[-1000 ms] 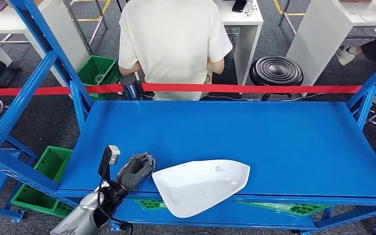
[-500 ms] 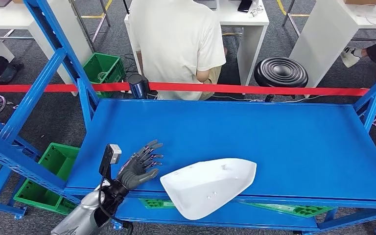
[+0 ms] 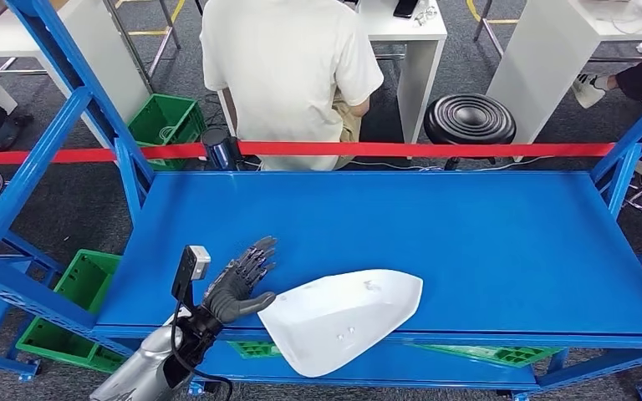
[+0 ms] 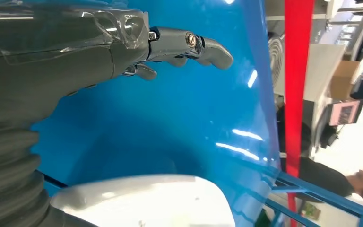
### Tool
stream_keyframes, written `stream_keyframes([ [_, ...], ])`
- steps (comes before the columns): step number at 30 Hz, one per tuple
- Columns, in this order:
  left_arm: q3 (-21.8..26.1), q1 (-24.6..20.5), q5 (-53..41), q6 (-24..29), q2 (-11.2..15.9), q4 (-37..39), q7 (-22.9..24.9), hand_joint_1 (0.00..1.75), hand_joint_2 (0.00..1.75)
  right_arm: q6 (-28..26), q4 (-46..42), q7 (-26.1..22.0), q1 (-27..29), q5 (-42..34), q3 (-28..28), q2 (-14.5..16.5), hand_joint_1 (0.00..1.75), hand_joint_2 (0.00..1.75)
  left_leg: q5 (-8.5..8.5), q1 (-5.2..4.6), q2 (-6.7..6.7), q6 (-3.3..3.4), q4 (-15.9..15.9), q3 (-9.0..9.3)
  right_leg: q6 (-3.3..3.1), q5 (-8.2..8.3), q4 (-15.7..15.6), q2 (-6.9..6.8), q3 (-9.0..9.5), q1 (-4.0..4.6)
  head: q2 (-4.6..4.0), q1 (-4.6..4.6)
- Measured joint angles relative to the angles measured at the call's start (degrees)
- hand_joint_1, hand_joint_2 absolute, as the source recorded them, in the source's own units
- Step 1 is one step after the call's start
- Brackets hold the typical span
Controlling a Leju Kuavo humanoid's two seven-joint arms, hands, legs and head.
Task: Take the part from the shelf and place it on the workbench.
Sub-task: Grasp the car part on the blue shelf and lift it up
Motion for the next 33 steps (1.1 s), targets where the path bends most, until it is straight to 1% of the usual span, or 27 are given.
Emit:
stream_keyframes([
  [1, -0.02, -0.09, 0.02, -0.04, -0.04, -0.09, -0.02, 0.00, 1.75, -0.05, -0.06, 0.01, 0.01, -0.03, 0.00, -0.01, 0.00, 0.00, 0.17, -0.25, 0.01, 0.31, -1.51, 0.68, 0.08, 0.04, -0.04, 0.01, -0.09, 0.00, 0.00, 0.04],
  [3, -0.10, -0.19, 0.05, -0.14, -0.19, -0.20, -0.06, 0.00, 1.75, -0.34, -0.30, 0.03, 0.07, -0.11, -0.01, -0.13, 0.00, 0.00, 0.09, -0.62, 0.09, 0.59, -2.12, 0.86, 0.50, 0.20, -0.28, -0.02, -0.11, -0.08, 0.00, 0.03],
  [5, -0.18, -0.29, 0.08, -0.22, -0.36, -0.35, -0.07, 0.00, 0.87, -0.68, -0.66, 0.04, 0.18, -0.18, -0.02, -0.32, 0.00, 0.00, 0.73, -0.43, 0.25, 0.96, -3.34, 1.65, 0.84, -0.20, 0.43, -0.16, -0.51, -0.03, 0.00, 0.09],
  [6, -0.21, -0.40, 0.18, -0.26, -0.53, -0.42, -0.05, 0.00, 0.44, -0.79, -0.84, 0.04, 0.22, -0.20, -0.02, -0.53, 0.00, 0.00, 1.11, -0.31, 0.33, 1.22, -4.00, 2.02, 0.78, -1.08, 2.13, -0.23, -1.34, 0.06, 0.00, 0.14],
  [7, -0.23, -0.49, 0.29, -0.29, -0.74, -0.45, -0.01, 0.00, 0.00, -0.84, -1.01, 0.07, 0.28, -0.22, -0.02, -0.73, 0.00, 0.00, 1.38, -0.22, 0.40, 1.39, -4.41, 2.28, 0.51, -2.41, 4.96, -0.29, -2.76, 0.11, 0.00, 0.20],
  [9, -0.37, -0.51, 0.47, -0.33, -1.25, -0.44, 0.17, 0.00, 0.00, -0.91, -1.46, 0.16, 0.41, -0.25, -0.01, -1.32, 0.00, 0.00, 1.46, -0.43, 0.37, 1.65, -4.47, 2.10, 0.17, -5.28, 12.04, -0.30, -6.25, 0.17, 0.00, 0.25],
  [10, -0.46, -0.39, 0.47, -0.33, -1.49, -0.43, 0.30, 0.00, 0.00, -1.04, -1.80, 0.22, 0.55, -0.25, -0.01, -1.63, 0.00, 0.00, 1.44, -0.49, 0.36, 1.64, -4.38, 2.01, 0.34, -5.88, 14.17, -0.31, -7.29, 0.15, 0.00, 0.26],
  [11, -0.56, -0.24, 0.44, -0.35, -1.77, -0.43, 0.43, 0.00, 0.00, -1.38, -2.30, 0.26, 0.73, -0.25, -0.01, -2.07, 0.00, 0.00, 1.40, -0.52, 0.33, 1.58, -4.24, 1.93, 0.77, -5.60, 14.21, -0.33, -7.26, 0.10, 0.00, 0.26],
  [12, -0.61, -0.11, 0.32, -0.39, -2.05, -0.44, 0.56, 0.00, 0.00, -1.99, -3.03, 0.30, 0.91, -0.25, -0.02, -2.57, 0.00, 0.00, 1.29, -0.49, 0.29, 1.45, -3.99, 1.88, 1.40, -4.45, 11.86, -0.38, -6.00, 0.00, 0.00, 0.27],
  [13, -0.63, -0.01, 0.12, -0.48, -2.35, -0.48, 0.70, 0.00, 0.00, -2.84, -3.99, 0.32, 1.08, -0.25, -0.07, -3.17, 0.00, 0.00, 1.09, -0.47, 0.25, 1.23, -3.59, 1.80, 2.05, -2.92, 8.03, -0.49, -3.98, -0.17, 0.00, 0.28],
  [14, -0.63, 0.05, -0.16, -0.62, -2.61, -0.56, 0.83, 0.00, 0.00, -3.83, -5.18, 0.37, 1.20, -0.25, -0.14, -3.76, 0.00, 0.00, 0.82, -0.54, 0.22, 0.92, -3.11, 1.64, 2.35, -1.77, 4.53, -0.57, -2.13, -0.23, 0.00, 0.30],
  [15, -0.62, 0.09, -0.49, -0.77, -2.79, -0.70, 0.93, 0.00, 0.00, -4.83, -6.47, 0.42, 1.34, -0.26, -0.23, -4.40, 0.00, 0.00, 0.52, -0.67, 0.20, 0.63, -2.53, 1.40, 2.27, -1.00, 1.98, -0.57, -0.80, -0.31, 0.00, 0.29],
  [16, -0.61, 0.14, -0.74, -0.90, -2.96, -0.89, 0.98, 0.00, 0.00, -5.64, -7.76, 0.48, 1.49, -0.26, -0.32, -4.99, 0.00, 0.00, 0.29, -0.79, 0.21, 0.38, -2.03, 1.15, 1.95, -0.74, 0.79, -0.54, -0.21, -0.29, 0.00, 0.27],
  [17, -0.60, 0.21, -0.96, -1.02, -3.08, -1.09, 1.00, 0.00, 0.00, -6.31, -9.03, 0.55, 1.64, -0.26, -0.40, -5.50, 0.00, 0.00, 0.19, -0.89, 0.20, 0.21, -1.75, 0.96, 1.49, -0.83, 0.77, -0.44, -0.22, -0.14, 0.00, 0.24],
  [19, -0.56, 0.39, -1.23, -1.16, -3.24, -1.45, 1.02, 0.00, 0.00, -7.18, -11.19, 0.63, 2.00, -0.25, -0.49, -6.47, 0.00, 0.00, -0.07, -0.69, 0.13, -0.09, -1.26, 0.73, 0.95, -0.68, 0.76, -0.35, -0.20, -0.26, 0.00, 0.22],
  [20, -0.54, 0.47, -1.35, -1.24, -3.29, -1.68, 1.04, 0.00, 0.00, -7.56, -12.17, 0.68, 2.15, -0.25, -0.54, -6.90, 0.00, 0.00, -0.65, -0.55, 0.09, -0.37, -0.54, 0.45, 0.75, -0.65, 0.78, -0.33, -0.15, -0.36, 0.00, 0.15],
  [21, -0.50, 0.52, -1.47, -1.29, -3.32, -1.91, 1.07, 0.00, 0.00, -7.87, -13.03, 0.73, 2.29, -0.25, -0.61, -7.35, 0.00, 0.00, -1.80, -0.35, 0.08, -0.74, 1.19, -0.28, 0.50, -0.61, 0.73, -0.26, -0.11, -0.51, 0.00, 0.11],
  [22, -0.46, 0.57, -1.63, -1.34, -3.36, -2.14, 1.13, 0.00, 0.00, -8.14, -13.91, 0.79, 2.43, -0.25, -0.72, -7.70, 0.00, 0.00, -3.44, -0.17, 0.07, -1.15, 3.99, -1.54, 0.32, -0.59, 0.71, -0.15, -0.11, -0.51, 0.00, 0.06],
  [24, -0.41, 0.80, -1.95, -1.38, -3.43, -2.37, 1.30, 0.00, 0.00, -8.65, -15.44, 0.95, 2.65, -0.25, -0.96, -8.52, 0.00, 0.00, -6.80, 0.16, 0.09, -1.67, 11.42, -5.01, 0.05, -0.56, 0.72, 0.19, -0.18, -0.40, 0.00, 0.02],
  [25, -0.39, 1.01, -2.13, -1.39, -3.46, -2.41, 1.42, 0.00, 0.00, -8.90, -16.17, 1.03, 2.74, -0.25, -1.05, -8.82, 0.00, 0.00, -7.48, 0.27, 0.08, -1.72, 14.07, -6.31, 0.00, -0.55, 0.72, 0.37, -0.19, -0.33, 0.00, 0.01],
  [26, -0.35, 1.21, -2.26, -1.41, -3.48, -2.47, 1.53, 0.00, 0.00, -9.21, -16.82, 1.10, 2.83, -0.26, -1.14, -9.19, 0.00, 0.00, -7.08, 0.31, 0.08, -1.58, 14.75, -6.71, -0.04, -0.54, 0.72, 0.55, -0.17, -0.23, 0.00, -0.01],
  [27, -0.30, 1.35, -2.39, -1.43, -3.50, -2.60, 1.61, 0.00, 0.00, -9.50, -17.47, 1.15, 2.93, -0.26, -1.19, -9.49, 0.00, 0.00, -5.68, 0.27, 0.05, -1.23, 13.24, -6.06, -0.04, -0.54, 0.71, 0.75, -0.10, -0.06, 0.00, -0.02],
  [28, -0.22, 1.41, -2.49, -1.45, -3.53, -2.78, 1.67, 0.00, 0.00, -9.77, -18.06, 1.15, 3.02, -0.26, -1.22, -9.74, 0.00, 0.00, -3.72, 0.18, 0.00, -0.67, 10.08, -4.59, -0.04, -0.54, 0.70, 0.90, -0.01, 0.10, 0.00, -0.02],
  [30, 0.05, 1.38, -2.55, -1.49, -3.57, -3.32, 1.73, 0.00, 0.00, -10.09, -19.23, 1.14, 3.12, -0.25, -1.26, -10.02, 0.00, 0.00, -0.74, -0.43, -0.18, 1.16, 2.56, -1.01, -0.01, -0.50, 0.60, 1.21, 0.04, 0.21, 0.00, 0.14],
  [31, 0.17, 1.34, -2.57, -1.50, -3.60, -3.55, 1.75, 0.00, 0.00, -10.15, -19.73, 1.14, 3.15, -0.25, -1.29, -10.03, 0.00, 0.00, -0.15, -0.83, -0.18, 1.86, 0.27, 0.05, 0.09, -0.45, 0.55, 1.27, -0.06, 0.07, 0.00, 0.16],
  [32, 0.27, 1.32, -2.60, -1.52, -3.62, -3.72, 1.78, 0.00, 0.00, -10.21, -20.15, 1.13, 3.18, -0.25, -1.33, -10.19, 0.00, 0.00, -0.03, -1.19, -0.17, 2.37, -1.01, 0.57, 0.22, -0.37, 0.43, 1.27, -0.15, -0.14, 0.00, 0.16],
  [33, 0.34, 1.32, -2.69, -1.55, -3.62, -3.81, 1.85, 0.00, 0.00, -10.30, -20.52, 1.13, 3.21, -0.25, -1.35, -10.33, 0.00, 0.00, 0.06, -1.41, -0.06, 2.54, -1.41, 0.65, 0.43, -0.24, 0.22, 1.24, -0.17, -0.11, 0.00, 0.12],
])
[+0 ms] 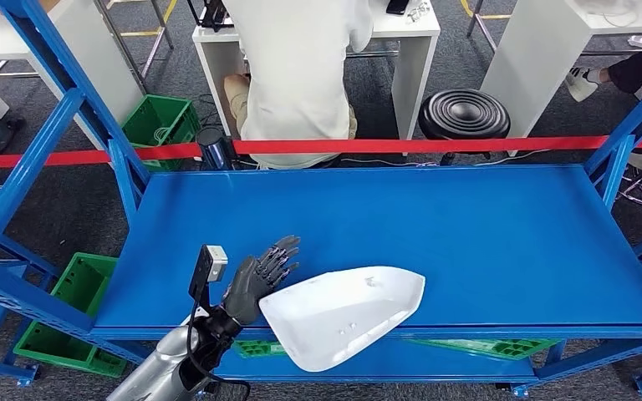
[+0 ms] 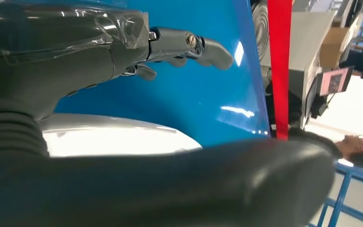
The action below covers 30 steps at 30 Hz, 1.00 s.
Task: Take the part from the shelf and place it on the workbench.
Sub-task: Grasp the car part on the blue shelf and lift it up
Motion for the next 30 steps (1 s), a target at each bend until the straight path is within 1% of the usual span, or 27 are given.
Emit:
stream_keyframes([
  [1, 0.07, 0.02, -0.12, -0.04, -0.04, -0.16, 0.09, 0.00, 0.00, -0.16, -0.37, -0.03, 0.04, 0.00, -0.01, -0.10, 0.00, 0.00, 0.37, 0.03, 0.03, 0.14, -0.81, 0.36, 0.20, 0.08, -0.15, -0.12, 0.01, -0.13, 0.00, -0.08],
  [3, 0.18, 0.00, -0.44, -0.26, -0.21, -0.43, 0.28, 0.00, 0.00, -0.68, -1.11, -0.19, 0.11, 0.00, -0.05, -0.46, 0.00, 0.00, 1.38, 0.34, 0.16, 0.25, -2.91, 1.44, 0.30, -0.45, 0.86, -0.64, -0.49, 0.12, 0.00, 0.05],
  [4, 0.19, 0.00, -0.56, -0.35, -0.41, -0.54, 0.36, 0.00, 0.00, -0.94, -1.36, -0.31, 0.09, 0.00, -0.08, -0.76, 0.00, 0.00, 1.83, 0.55, 0.26, 0.20, -3.78, 1.90, 0.12, -1.43, 2.93, -0.92, -1.51, 0.20, 0.00, 0.14],
  [6, 0.15, 0.10, -0.82, -0.43, -0.62, -0.56, 0.48, 0.00, 0.00, -1.25, -1.74, -0.45, 0.04, -0.01, -0.14, -1.12, 0.00, 0.00, 2.04, 0.55, 0.42, 0.14, -4.12, 1.99, -0.23, -4.34, 9.77, -1.17, -4.93, 0.16, 0.00, 0.29],
  [7, 0.13, 0.21, -0.91, -0.40, -0.65, -0.55, 0.52, 0.00, 0.00, -1.37, -1.81, -0.49, 0.03, -0.01, -0.15, -1.31, 0.00, 0.00, 2.04, 0.56, 0.49, 0.09, -4.07, 1.90, -0.14, -5.41, 12.98, -1.19, -6.58, 0.09, 0.00, 0.31],
  [8, 0.12, 0.32, -0.98, -0.40, -0.63, -0.55, 0.54, 0.00, 0.00, -1.45, -1.88, -0.50, 0.08, -0.02, -0.16, -1.35, 0.00, 0.00, 2.01, 0.57, 0.53, 0.02, -4.01, 1.83, 0.20, -5.76, 14.68, -1.22, -7.48, -0.03, 0.00, 0.33],
  [9, 0.12, 0.37, -1.00, -0.39, -0.62, -0.54, 0.54, 0.00, 0.00, -1.53, -1.91, -0.50, 0.12, -0.02, -0.16, -1.39, 0.00, 0.00, 1.95, 0.62, 0.53, -0.12, -3.89, 1.78, 0.81, -5.14, 14.11, -1.27, -7.23, -0.21, 0.00, 0.33],
  [10, 0.12, 0.41, -1.00, -0.38, -0.61, -0.54, 0.54, 0.00, 0.00, -1.59, -1.95, -0.50, 0.12, -0.01, -0.16, -1.43, 0.00, 0.00, 1.80, 0.72, 0.51, -0.38, -3.61, 1.73, 1.57, -3.72, 11.12, -1.42, -5.70, -0.45, 0.00, 0.34],
  [11, 0.12, 0.42, -1.01, -0.38, -0.60, -0.54, 0.54, 0.00, 0.00, -1.63, -1.99, -0.49, 0.09, -0.02, -0.16, -1.46, 0.00, 0.00, 1.51, 0.78, 0.51, -0.82, -3.07, 1.60, 2.23, -2.23, 6.90, -1.71, -3.59, -0.72, 0.00, 0.34],
  [12, 0.14, 0.41, -1.01, -0.33, -0.57, -0.54, 0.55, 0.00, 0.00, -1.68, -2.09, -0.49, 0.03, -0.02, -0.17, -1.43, 0.00, 0.00, 1.11, 0.72, 0.50, -1.35, -2.35, 1.34, 2.55, -0.98, 3.21, -1.92, -1.74, -0.84, 0.00, 0.39],
  [13, 0.14, 0.42, -1.04, -0.29, -0.56, -0.55, 0.54, 0.00, 0.00, -1.72, -2.19, -0.50, -0.07, -0.01, -0.19, -1.48, 0.00, 0.00, 0.70, 0.63, 0.49, -1.81, -1.63, 1.03, 2.37, -0.25, 0.78, -2.03, -0.45, -0.87, 0.00, 0.32],
  [14, 0.15, 0.43, -1.07, -0.22, -0.54, -0.57, 0.53, 0.00, 0.00, -1.78, -2.33, -0.50, -0.09, -0.01, -0.19, -1.53, 0.00, 0.00, 0.39, 0.52, 0.51, -2.18, -1.06, 0.74, 1.86, -0.14, -0.03, -2.04, -0.05, -0.79, 0.00, 0.22],
  [15, 0.15, 0.45, -1.09, -0.12, -0.51, -0.60, 0.51, 0.00, 0.00, -1.85, -2.54, -0.51, -0.07, -0.01, -0.20, -1.54, 0.00, 0.00, 0.25, 0.47, 0.50, -2.39, -0.77, 0.55, 1.28, -0.15, 0.23, -1.89, -0.14, -0.62, 0.00, 0.12],
  [16, 0.14, 0.48, -1.13, -0.03, -0.49, -0.61, 0.48, 0.00, 0.00, -1.93, -2.73, -0.52, -0.03, 0.00, -0.20, -1.62, 0.00, 0.00, 0.19, 0.58, 0.51, -2.52, -0.61, 0.47, 0.77, -0.13, 0.35, -1.81, -0.16, -0.66, 0.00, -0.03],
  [17, 0.15, 0.48, -1.15, 0.06, -0.45, -0.63, 0.46, 0.00, 0.00, -2.05, -2.98, -0.52, 0.04, 0.00, -0.20, -1.63, 0.00, 0.00, -0.01, 0.75, 0.47, -2.76, -0.32, 0.36, 0.47, -0.08, 0.34, -1.78, -0.17, -0.69, 0.00, -0.05],
  [18, 0.15, 0.48, -1.17, 0.14, -0.42, -0.63, 0.43, 0.00, 0.00, -2.20, -3.20, -0.53, 0.07, 0.00, -0.20, -1.65, 0.00, 0.00, -0.64, 0.92, 0.42, -3.07, 0.50, 0.05, 0.23, -0.01, 0.31, -1.76, -0.14, -0.75, 0.00, -0.08],
  [19, 0.16, 0.47, -1.24, 0.30, -0.39, -0.64, 0.37, 0.00, 0.00, -2.46, -3.43, -0.54, 0.07, 0.00, -0.21, -1.72, 0.00, 0.00, -1.90, 1.12, 0.36, -3.45, 2.34, -0.72, 0.06, 0.04, 0.27, -1.74, -0.11, -0.86, 0.00, -0.11],
  [20, 0.15, 0.47, -1.50, 0.68, -0.38, -0.65, 0.18, 0.00, 0.00, -2.83, -3.74, -0.55, 0.09, 0.00, -0.25, -1.82, 0.00, 0.00, -3.71, 1.29, 0.31, -3.85, 5.36, -2.02, -0.03, 0.06, 0.26, -1.73, -0.11, -0.81, 0.00, -0.13],
  [22, 0.13, 0.53, -3.07, 2.74, -0.36, -0.66, -0.79, 0.00, 0.00, -3.95, -4.56, -0.56, 0.28, 0.00, -0.45, -2.09, 0.00, 0.00, -7.30, 1.60, 0.31, -4.34, 13.00, -5.52, -0.08, 0.03, 0.28, -1.71, -0.15, -0.68, 0.00, -0.14],
  [23, 0.11, 0.62, -4.65, 4.86, -0.36, -0.77, -1.66, 0.00, 0.00, -4.75, -5.17, -0.55, 0.48, 0.00, -0.66, -2.26, 0.00, 0.00, -8.07, 1.70, 0.31, -4.38, 15.66, -6.80, -0.09, 0.02, 0.29, -1.70, -0.14, -0.59, 0.00, -0.15],
  [24, 0.10, 0.75, -6.76, 8.04, -0.39, -1.08, -2.76, 0.00, 0.00, -5.79, -5.97, -0.54, 0.80, 0.00, -0.99, -2.47, 0.00, 0.00, -7.76, 1.75, 0.30, -4.26, 16.34, -7.19, -0.10, 0.00, 0.29, -1.66, -0.12, -0.48, 0.00, -0.15],
  [25, 0.09, 0.92, -9.19, 12.14, -0.50, -1.66, -3.96, 0.00, 0.00, -7.11, -7.07, -0.54, 1.23, 0.00, -1.46, -2.76, 0.00, 0.00, -6.43, 1.74, 0.25, -3.96, 14.77, -6.48, -0.11, -0.01, 0.29, -1.61, -0.05, -0.35, 0.00, -0.16],
  [26, 0.08, 1.06, -11.55, 16.60, -0.70, -2.51, -5.06, 0.00, 0.00, -8.52, -8.35, -0.53, 1.73, -0.01, -2.07, -3.10, 0.00, 0.00, -4.50, 1.68, 0.17, -3.49, 11.39, -4.88, -0.10, -0.02, 0.27, -1.54, 0.03, -0.22, 0.00, -0.17],
  [27, 0.05, 1.16, -14.08, 21.74, -0.95, -3.63, -6.25, 0.00, 0.00, -10.08, -9.90, -0.52, 2.31, -0.01, -2.78, -3.45, 0.00, 0.00, -2.69, 1.51, 0.01, -2.77, 7.11, -2.81, -0.10, -0.02, 0.23, -1.48, 0.08, -0.18, 0.00, -0.13],
  [28, -0.05, 1.26, -16.42, 26.70, -1.22, -4.79, -7.44, 0.00, 0.00, -11.51, -11.40, -0.52, 2.85, -0.01, -3.48, -3.74, 0.00, 0.00, -1.38, 1.33, -0.03, -2.11, 3.58, -1.07, -0.07, -0.01, 0.18, -1.44, 0.08, 0.01, 0.00, -0.03],
  [29, -0.26, 1.34, -19.03, 32.41, -1.50, -5.99, -9.00, 0.00, 0.00, -12.77, -12.88, -0.53, 3.38, 0.00, -4.20, -4.04, 0.00, 0.00, -0.72, 1.07, -0.02, -1.59, 1.30, 0.01, 0.00, 0.02, 0.12, -1.42, 0.02, -0.01, 0.00, -0.01],
  [30, -0.59, 1.45, -21.84, 38.48, -1.72, -7.19, -10.87, 0.00, 0.00, -13.84, -14.27, -0.54, 3.90, 0.00, -4.84, -4.32, 0.00, 0.00, -0.59, 0.83, 0.03, -1.21, 0.16, 0.48, 0.10, 0.07, 0.02, -1.43, -0.04, -0.06, 0.00, 0.02],
])
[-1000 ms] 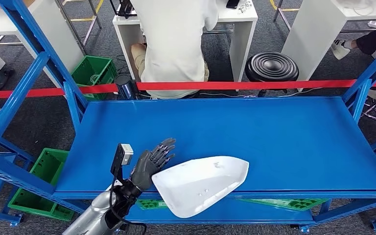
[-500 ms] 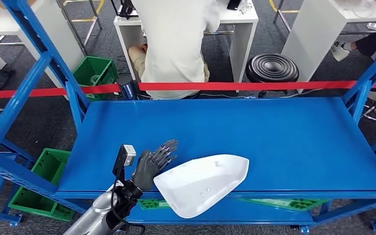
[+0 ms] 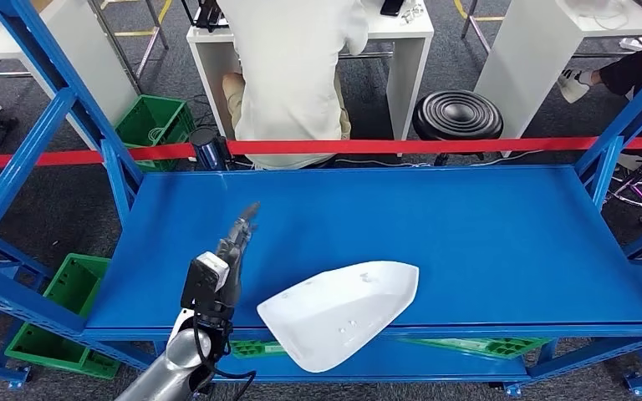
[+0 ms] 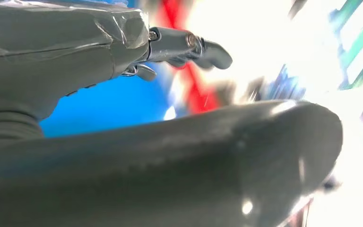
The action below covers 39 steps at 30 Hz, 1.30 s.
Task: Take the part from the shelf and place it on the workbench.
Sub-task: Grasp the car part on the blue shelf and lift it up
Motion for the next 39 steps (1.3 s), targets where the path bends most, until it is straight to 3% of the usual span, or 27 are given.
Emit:
stream_keyframes([
  [2, -1.12, 0.19, -4.86, 10.80, -0.28, -2.66, -3.60, 0.00, 0.00, -1.16, -2.32, 0.00, 0.86, 0.00, -1.03, -0.51, 0.00, 0.00, 0.40, -0.12, 0.17, 0.29, -0.84, 0.20, 0.40, 0.13, -0.32, -0.06, 0.01, -0.03, 0.00, -0.07],
  [4, -2.36, 0.20, -7.19, 15.92, -0.45, -5.03, -5.32, 0.00, 0.00, -1.44, -3.91, 0.01, 1.37, 0.01, -1.71, -0.85, 0.00, 0.00, 1.26, 0.09, 0.31, 0.55, -2.59, 1.08, 0.51, -0.66, 0.95, -0.21, -0.57, 0.12, 0.00, 0.02],
  [7, -3.72, 0.48, -7.64, 16.94, -0.66, -6.64, -5.58, 0.00, 0.00, -1.50, -5.03, 0.02, 1.61, 0.01, -2.40, -1.25, 0.00, 0.00, 1.87, 0.02, 0.53, 0.78, -3.63, 1.55, -0.01, -4.82, 10.39, -0.30, -5.06, 0.18, 0.00, 0.15],
  [9, -4.29, 0.82, -7.91, 17.24, -0.63, -7.04, -5.72, 0.00, 0.00, -1.48, -5.31, 0.04, 1.83, -0.01, -2.65, -1.39, 0.00, 0.00, 1.85, -0.10, 0.53, 0.77, -3.54, 1.43, 0.41, -6.06, 14.77, -0.31, -7.17, 0.11, 0.00, 0.18],
  [10, -4.44, 0.96, -9.05, 17.53, -0.62, -7.24, -6.10, 0.00, 0.00, -1.39, -5.40, 0.05, 1.96, -0.01, -2.74, -1.43, 0.00, 0.00, 1.80, -0.11, 0.49, 0.70, -3.40, 1.39, 0.96, -5.35, 13.70, -0.33, -6.61, 0.03, 0.00, 0.19],
  [12, -4.17, 1.61, -14.63, 18.07, -0.84, -8.56, -7.18, 0.00, 0.00, -1.18, -5.46, 0.07, 2.05, -0.01, -2.88, -1.51, 0.00, 0.00, 1.45, -0.08, 0.44, 0.29, -2.68, 1.27, 2.01, -2.45, 6.20, -0.50, -2.83, -0.24, 0.00, 0.20],
  [13, -3.74, 2.08, -18.61, 18.23, -1.12, -9.87, -7.69, 0.00, 0.00, -1.08, -5.47, 0.06, 2.03, -0.01, -2.92, -1.55, 0.00, 0.00, 1.14, -0.20, 0.44, -0.05, -2.15, 1.11, 2.14, -1.20, 2.48, -0.57, -0.94, -0.25, 0.00, 0.20],
  [14, -3.28, 2.59, -21.98, 18.28, -1.45, -11.34, -7.97, 0.00, 0.00, -1.03, -5.51, 0.06, 1.97, 0.00, -2.94, -1.57, 0.00, 0.00, 0.86, -0.32, 0.44, -0.37, -1.68, 0.92, 1.89, -0.53, 0.20, -0.60, 0.28, -0.23, 0.00, 0.16],
  [16, -2.55, 3.41, -26.03, 18.33, -2.08, -14.08, -8.22, 0.00, 0.00, -0.98, -5.59, 0.06, 1.97, -0.01, -2.93, -1.56, 0.00, 0.00, 0.58, -0.51, 0.46, -0.79, -1.25, 0.68, 0.97, -0.33, -0.54, -0.51, 0.78, 0.05, 0.00, 0.11],
  [19, -1.80, 4.35, -28.37, 18.42, -2.47, -17.81, -8.16, 0.00, 0.00, -0.93, -5.80, -0.01, 2.09, -0.01, -2.96, -1.46, 0.00, 0.00, -0.61, -0.18, 0.33, -1.53, 0.32, 0.08, 0.08, -0.12, -0.65, -0.41, 0.83, -0.39, 0.00, 0.05],
  [21, -2.10, 4.37, -27.43, 18.43, -2.20, -19.43, -7.20, 0.00, 0.00, -1.00, -6.04, -0.18, 2.13, 0.00, -3.02, -1.46, 0.00, 0.00, -3.75, 0.20, 0.15, -2.42, 5.32, -2.05, -0.20, -0.05, -0.70, -0.40, 0.87, -0.56, 0.00, -0.03],
  [23, -3.57, 4.19, -24.52, 18.39, -1.17, -19.79, -4.63, 0.00, 0.00, -1.17, -6.39, -0.41, 2.14, 0.00, -3.10, -1.50, 0.00, 0.00, -7.12, 0.66, 0.14, -3.06, 12.78, -5.40, -0.25, -0.07, -0.69, -0.39, 0.83, -0.50, 0.00, -0.06],
  [24, -4.46, 4.10, -23.13, 18.34, -0.40, -19.79, -3.22, 0.00, 0.00, -1.22, -6.58, -0.49, 2.16, 0.00, -3.15, -1.53, 0.00, 0.00, -7.68, 0.84, 0.14, -3.17, 15.13, -6.48, -0.25, -0.08, -0.69, -0.37, 0.84, -0.46, 0.00, -0.06],
  [25, -5.29, 3.97, -22.03, 18.24, 0.26, -19.79, -2.05, 0.00, 0.00, -1.20, -6.70, -0.52, 2.17, 0.00, -3.17, -1.57, 0.00, 0.00, -7.14, 0.95, 0.13, -3.13, 15.37, -6.59, -0.25, -0.08, -0.69, -0.33, 0.88, -0.42, 0.00, -0.06],
  [26, -6.11, 3.79, -21.02, 18.09, 0.89, -19.79, -1.04, 0.00, 0.00, -1.10, -6.81, -0.53, 2.14, 0.00, -3.19, -1.61, 0.00, 0.00, -5.44, 0.98, 0.11, -2.92, 12.99, -5.43, -0.24, -0.09, -0.69, -0.26, 0.95, -0.37, 0.00, -0.07],
  [27, -6.78, 3.52, -20.08, 17.92, 1.39, -19.78, -0.21, 0.00, 0.00, -0.91, -6.85, -0.51, 2.07, 0.00, -3.18, -1.63, 0.00, 0.00, -3.24, 0.95, 0.06, -2.52, 8.95, -3.45, -0.23, -0.09, -0.71, -0.18, 1.03, -0.32, 0.00, -0.06],
  [29, -7.91, 2.95, -18.65, 17.67, 2.32, -19.67, 0.95, 0.00, 0.00, -0.37, -6.87, -0.34, 1.78, 0.01, -3.15, -1.63, 0.00, 0.00, -0.46, 0.67, 0.01, -1.60, 1.43, 0.25, -0.12, -0.04, -0.75, -0.05, 1.02, -0.16, 0.00, -0.03],
  [30, -8.26, 2.74, -18.36, 17.65, 2.77, -19.53, 1.12, 0.00, 0.00, -0.11, -6.86, -0.19, 1.64, 0.00, -3.11, -1.63, 0.00, 0.00, -0.11, 0.47, 0.03, -1.24, -0.34, 1.05, 0.00, 0.02, -0.78, -0.02, 0.92, -0.13, 0.00, -0.02],
  [34, -9.10, 2.50, -18.47, 17.79, 3.84, -18.95, 0.97, 0.00, 0.00, 0.71, -6.74, 0.22, 1.23, 0.00, -2.80, -1.63, 0.00, 0.00, 0.60, 0.16, 0.21, -0.35, -2.42, 1.65, 0.70, -0.01, -0.63, -0.12, 0.48, -0.02, 0.00, 0.02],
  [36, -9.52, 2.41, -18.70, 17.80, 4.05, -18.71, 0.85, 0.00, 0.00, 0.81, -6.63, 0.26, 1.06, 0.00, -2.70, -1.70, 0.00, 0.00, 1.35, 0.33, 0.39, 0.13, -3.58, 2.09, 0.30, -2.19, 3.74, -0.24, -1.72, 0.11, 0.00, 0.17],
  [38, -9.99, 2.47, -18.79, 17.80, 4.28, -18.37, 0.82, 0.00, 0.00, 0.81, -6.51, 0.28, 0.93, 0.00, -2.54, -1.74, 0.00, 0.00, 1.53, 0.21, 0.49, 0.37, -3.74, 2.01, -0.06, -5.21, 11.53, -0.29, -5.59, 0.06, 0.00, 0.23],
  [39, -10.16, 2.59, -18.79, 17.80, 4.39, -18.20, 0.82, 0.00, 0.00, 0.81, -6.47, 0.30, 0.89, 0.00, -2.42, -1.74, 0.00, 0.00, 1.52, 0.14, 0.49, 0.37, -3.72, 1.96, 0.10, -5.94, 14.22, -0.29, -6.93, 0.02, 0.00, 0.22],
])
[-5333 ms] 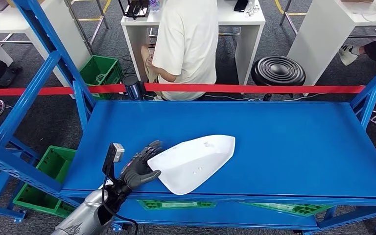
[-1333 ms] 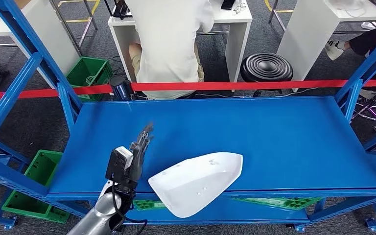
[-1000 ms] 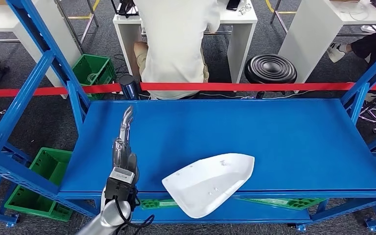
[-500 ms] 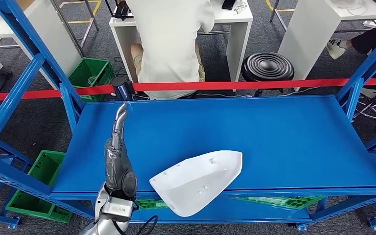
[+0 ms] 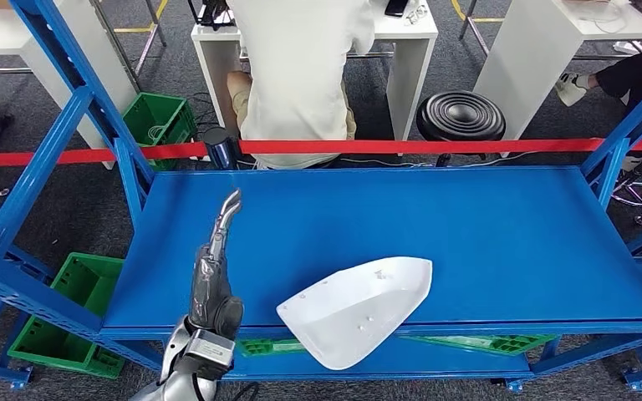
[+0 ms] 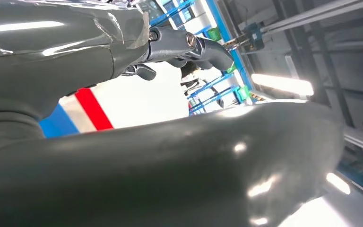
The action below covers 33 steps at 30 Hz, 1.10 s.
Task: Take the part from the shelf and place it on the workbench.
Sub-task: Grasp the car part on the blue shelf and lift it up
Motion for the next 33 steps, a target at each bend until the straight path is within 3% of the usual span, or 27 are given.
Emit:
stream_keyframes([
  [1, -0.13, 0.13, -0.02, 0.00, 0.13, 0.14, 0.02, 0.00, 0.00, 0.00, 0.03, 0.01, -0.03, 0.00, 0.13, 0.01, 0.00, 0.00, -0.02, -0.03, -0.02, -0.03, 0.05, -0.01, 0.42, 0.14, 0.68, -0.02, -0.36, -0.09, 0.00, 0.01],
  [2, -0.20, 0.24, -0.05, 0.00, 0.25, 0.24, 0.05, 0.00, 0.00, 0.00, 0.09, 0.02, -0.08, 0.01, 0.22, 0.02, 0.00, 0.00, -0.09, 0.00, -0.05, -0.12, 0.17, 0.01, 1.04, 1.22, -1.22, -0.05, 0.54, -0.23, 0.00, 0.01],
  [4, -0.29, 0.39, -0.28, 0.00, 0.51, 0.32, 0.13, 0.00, 0.00, 0.02, 0.26, 0.04, -0.29, 0.01, 0.33, 0.09, 0.00, 0.00, -0.54, 0.00, -0.10, -0.64, 0.98, -0.18, 2.18, 4.27, -9.08, -0.25, 4.36, -0.55, 0.00, 0.04],
  [5, -0.35, 0.42, -0.45, 0.00, 0.63, 0.33, 0.16, 0.00, 0.00, 0.05, 0.37, 0.04, -0.41, 0.00, 0.35, 0.16, 0.00, 0.00, -0.90, -0.08, -0.12, -1.00, 1.60, -0.42, 2.20, 5.35, -12.30, -0.24, 5.95, -0.62, 0.00, 0.02],
  [6, -0.43, 0.45, -0.62, 0.00, 0.74, 0.32, 0.19, 0.00, 0.00, 0.08, 0.45, 0.04, -0.54, 0.00, 0.38, 0.26, 0.00, 0.00, -1.21, -0.17, -0.13, -1.30, 2.12, -0.66, 1.94, 5.88, -14.14, -0.22, 6.86, -0.58, 0.00, -0.02],
  [8, -0.63, 0.51, -0.81, 0.00, 0.91, 0.31, 0.22, 0.00, 0.00, 0.12, 0.63, 0.04, -0.68, -0.01, 0.47, 0.46, 0.00, 0.00, -1.36, -0.13, -0.14, -1.67, 2.62, -0.93, 1.01, 6.11, -14.57, -0.05, 7.10, -0.31, 0.00, -0.10],
  [10, -0.84, 0.54, -0.87, 0.00, 1.08, 0.30, 0.21, 0.00, 0.00, 0.19, 0.79, 0.04, -0.76, -0.01, 0.56, 0.63, 0.00, 0.00, -1.89, 0.17, -0.23, -2.10, 3.25, -1.14, 0.50, 6.41, -14.59, -0.08, 7.09, -0.40, 0.00, -0.13],
  [12, -0.98, 0.53, -0.96, 0.00, 1.28, 0.27, 0.19, 0.00, 0.00, 0.40, 0.95, 0.05, -0.82, -0.01, 0.58, 0.69, 0.00, 0.00, -4.91, 0.50, -0.34, -2.85, 7.11, -2.55, 0.06, 6.68, -14.66, -0.11, 7.01, -0.64, 0.00, -0.23],
  [14, -1.10, 0.56, -1.07, 0.00, 1.45, 0.25, 0.16, 0.00, 0.00, 0.65, 1.19, 0.05, -0.83, 0.00, 0.58, 0.76, 0.00, 0.00, -9.16, 0.83, -0.37, -3.52, 14.55, -5.42, -0.25, 6.87, -14.65, -0.12, 6.72, -0.57, 0.00, -0.31],
  [16, -1.21, 0.60, -1.10, 0.00, 1.60, 0.26, 0.14, 0.00, 0.00, 0.76, 1.41, 0.05, -0.81, -0.01, 0.58, 0.88, 0.00, 0.00, -10.61, 1.03, -0.37, -3.68, 18.78, -6.82, -0.44, 7.08, -14.65, -0.13, 6.37, -0.48, 0.00, -0.32],
  [17, -1.27, 0.60, -1.11, 0.00, 1.64, 0.26, 0.12, 0.00, 0.00, 0.75, 1.46, 0.05, -0.80, -0.01, 0.58, 0.94, 0.00, 0.00, -9.72, 1.06, -0.38, -3.55, 17.68, -5.94, -0.45, 7.20, -14.65, -0.12, 6.25, -0.46, 0.00, -0.32],
  [20, -1.46, 0.41, -1.21, 0.00, 1.67, 0.14, 0.05, 0.00, 0.00, 0.43, 1.54, 0.06, -0.79, -0.01, 0.57, 1.15, 0.00, 0.00, -5.13, 0.87, -0.51, -2.43, 6.26, 0.77, -0.18, 7.68, -14.68, -0.02, 6.08, -0.30, 0.00, -0.29],
  [22, -1.60, 0.29, -1.28, 0.00, 1.68, 0.05, -0.04, 0.00, 0.00, 0.10, 1.55, 0.06, -0.82, -0.01, 0.56, 1.30, 0.00, 0.00, -4.28, 0.45, -0.54, -1.77, 2.24, 2.79, 0.26, 8.07, -14.74, -0.04, 5.86, -0.27, 0.00, -0.29],
  [24, -1.72, 0.29, -1.43, 0.00, 1.74, -0.02, -0.11, 0.00, 0.00, -0.07, 1.55, 0.06, -0.81, -0.01, 0.56, 1.40, 0.00, 0.00, -3.78, 0.20, -0.46, -1.22, 1.70, 2.58, 1.01, 8.54, -15.05, -0.11, 5.71, -0.35, 0.00, -0.30],
  [26, -1.82, 0.23, -1.61, 0.00, 1.72, -0.14, -0.13, 0.00, 0.00, -0.11, 1.56, 0.06, -0.78, -0.01, 0.56, 1.44, 0.00, 0.00, -2.52, 0.32, -0.33, -0.50, 0.63, 2.52, 1.21, 7.86, -13.93, -0.14, 4.86, -0.33, 0.00, -0.21],
  [27, -1.85, 0.21, -1.68, -0.01, 1.68, -0.19, -0.13, 0.00, 0.00, -0.13, 1.57, 0.06, -0.78, -0.01, 0.55, 1.43, 0.00, 0.00, -1.86, 0.41, -0.25, -0.17, 0.11, 2.39, 0.95, 6.58, -11.80, -0.14, 3.81, -0.26, 0.00, -0.10],
  [29, -1.88, 0.30, -1.73, -0.02, 1.65, -0.18, -0.13, 0.00, 0.00, -0.15, 1.63, 0.06, -0.78, -0.01, 0.52, 1.40, 0.00, 0.00, -1.16, 0.22, -0.12, 0.20, -0.02, 1.66, 0.28, 2.82, -4.53, -0.14, 0.73, -0.22, 0.00, 0.02],
  [31, -1.91, 0.42, -1.73, -0.02, 1.67, -0.15, -0.13, 0.00, 0.00, -0.16, 1.68, 0.06, -0.75, 0.00, 0.53, 1.40, 0.00, 0.00, -0.73, -0.04, -0.05, 0.21, 0.11, 0.92, 0.49, 0.90, 0.41, -0.15, -0.86, -0.22, 0.00, 0.06],
  [32, -1.91, 0.43, -1.73, -0.02, 1.67, -0.14, -0.13, 0.00, 0.00, -0.16, 1.69, 0.06, -0.75, 0.00, 0.53, 1.41, 0.00, 0.00, -0.60, -0.11, -0.04, 0.16, 0.24, 0.65, 0.89, 1.20, -0.22, -0.15, -0.08, -0.22, 0.00, 0.07],
  [33, -1.92, 0.42, -1.73, -0.02, 1.67, -0.13, -0.13, 0.00, 0.00, -0.17, 1.71, 0.06, -0.76, 0.01, 0.53, 1.41, 0.00, 0.00, -0.55, -0.13, -0.04, 0.08, 0.48, 0.41, 1.39, 2.21, -3.11, -0.17, 1.86, -0.24, 0.00, 0.07],
])
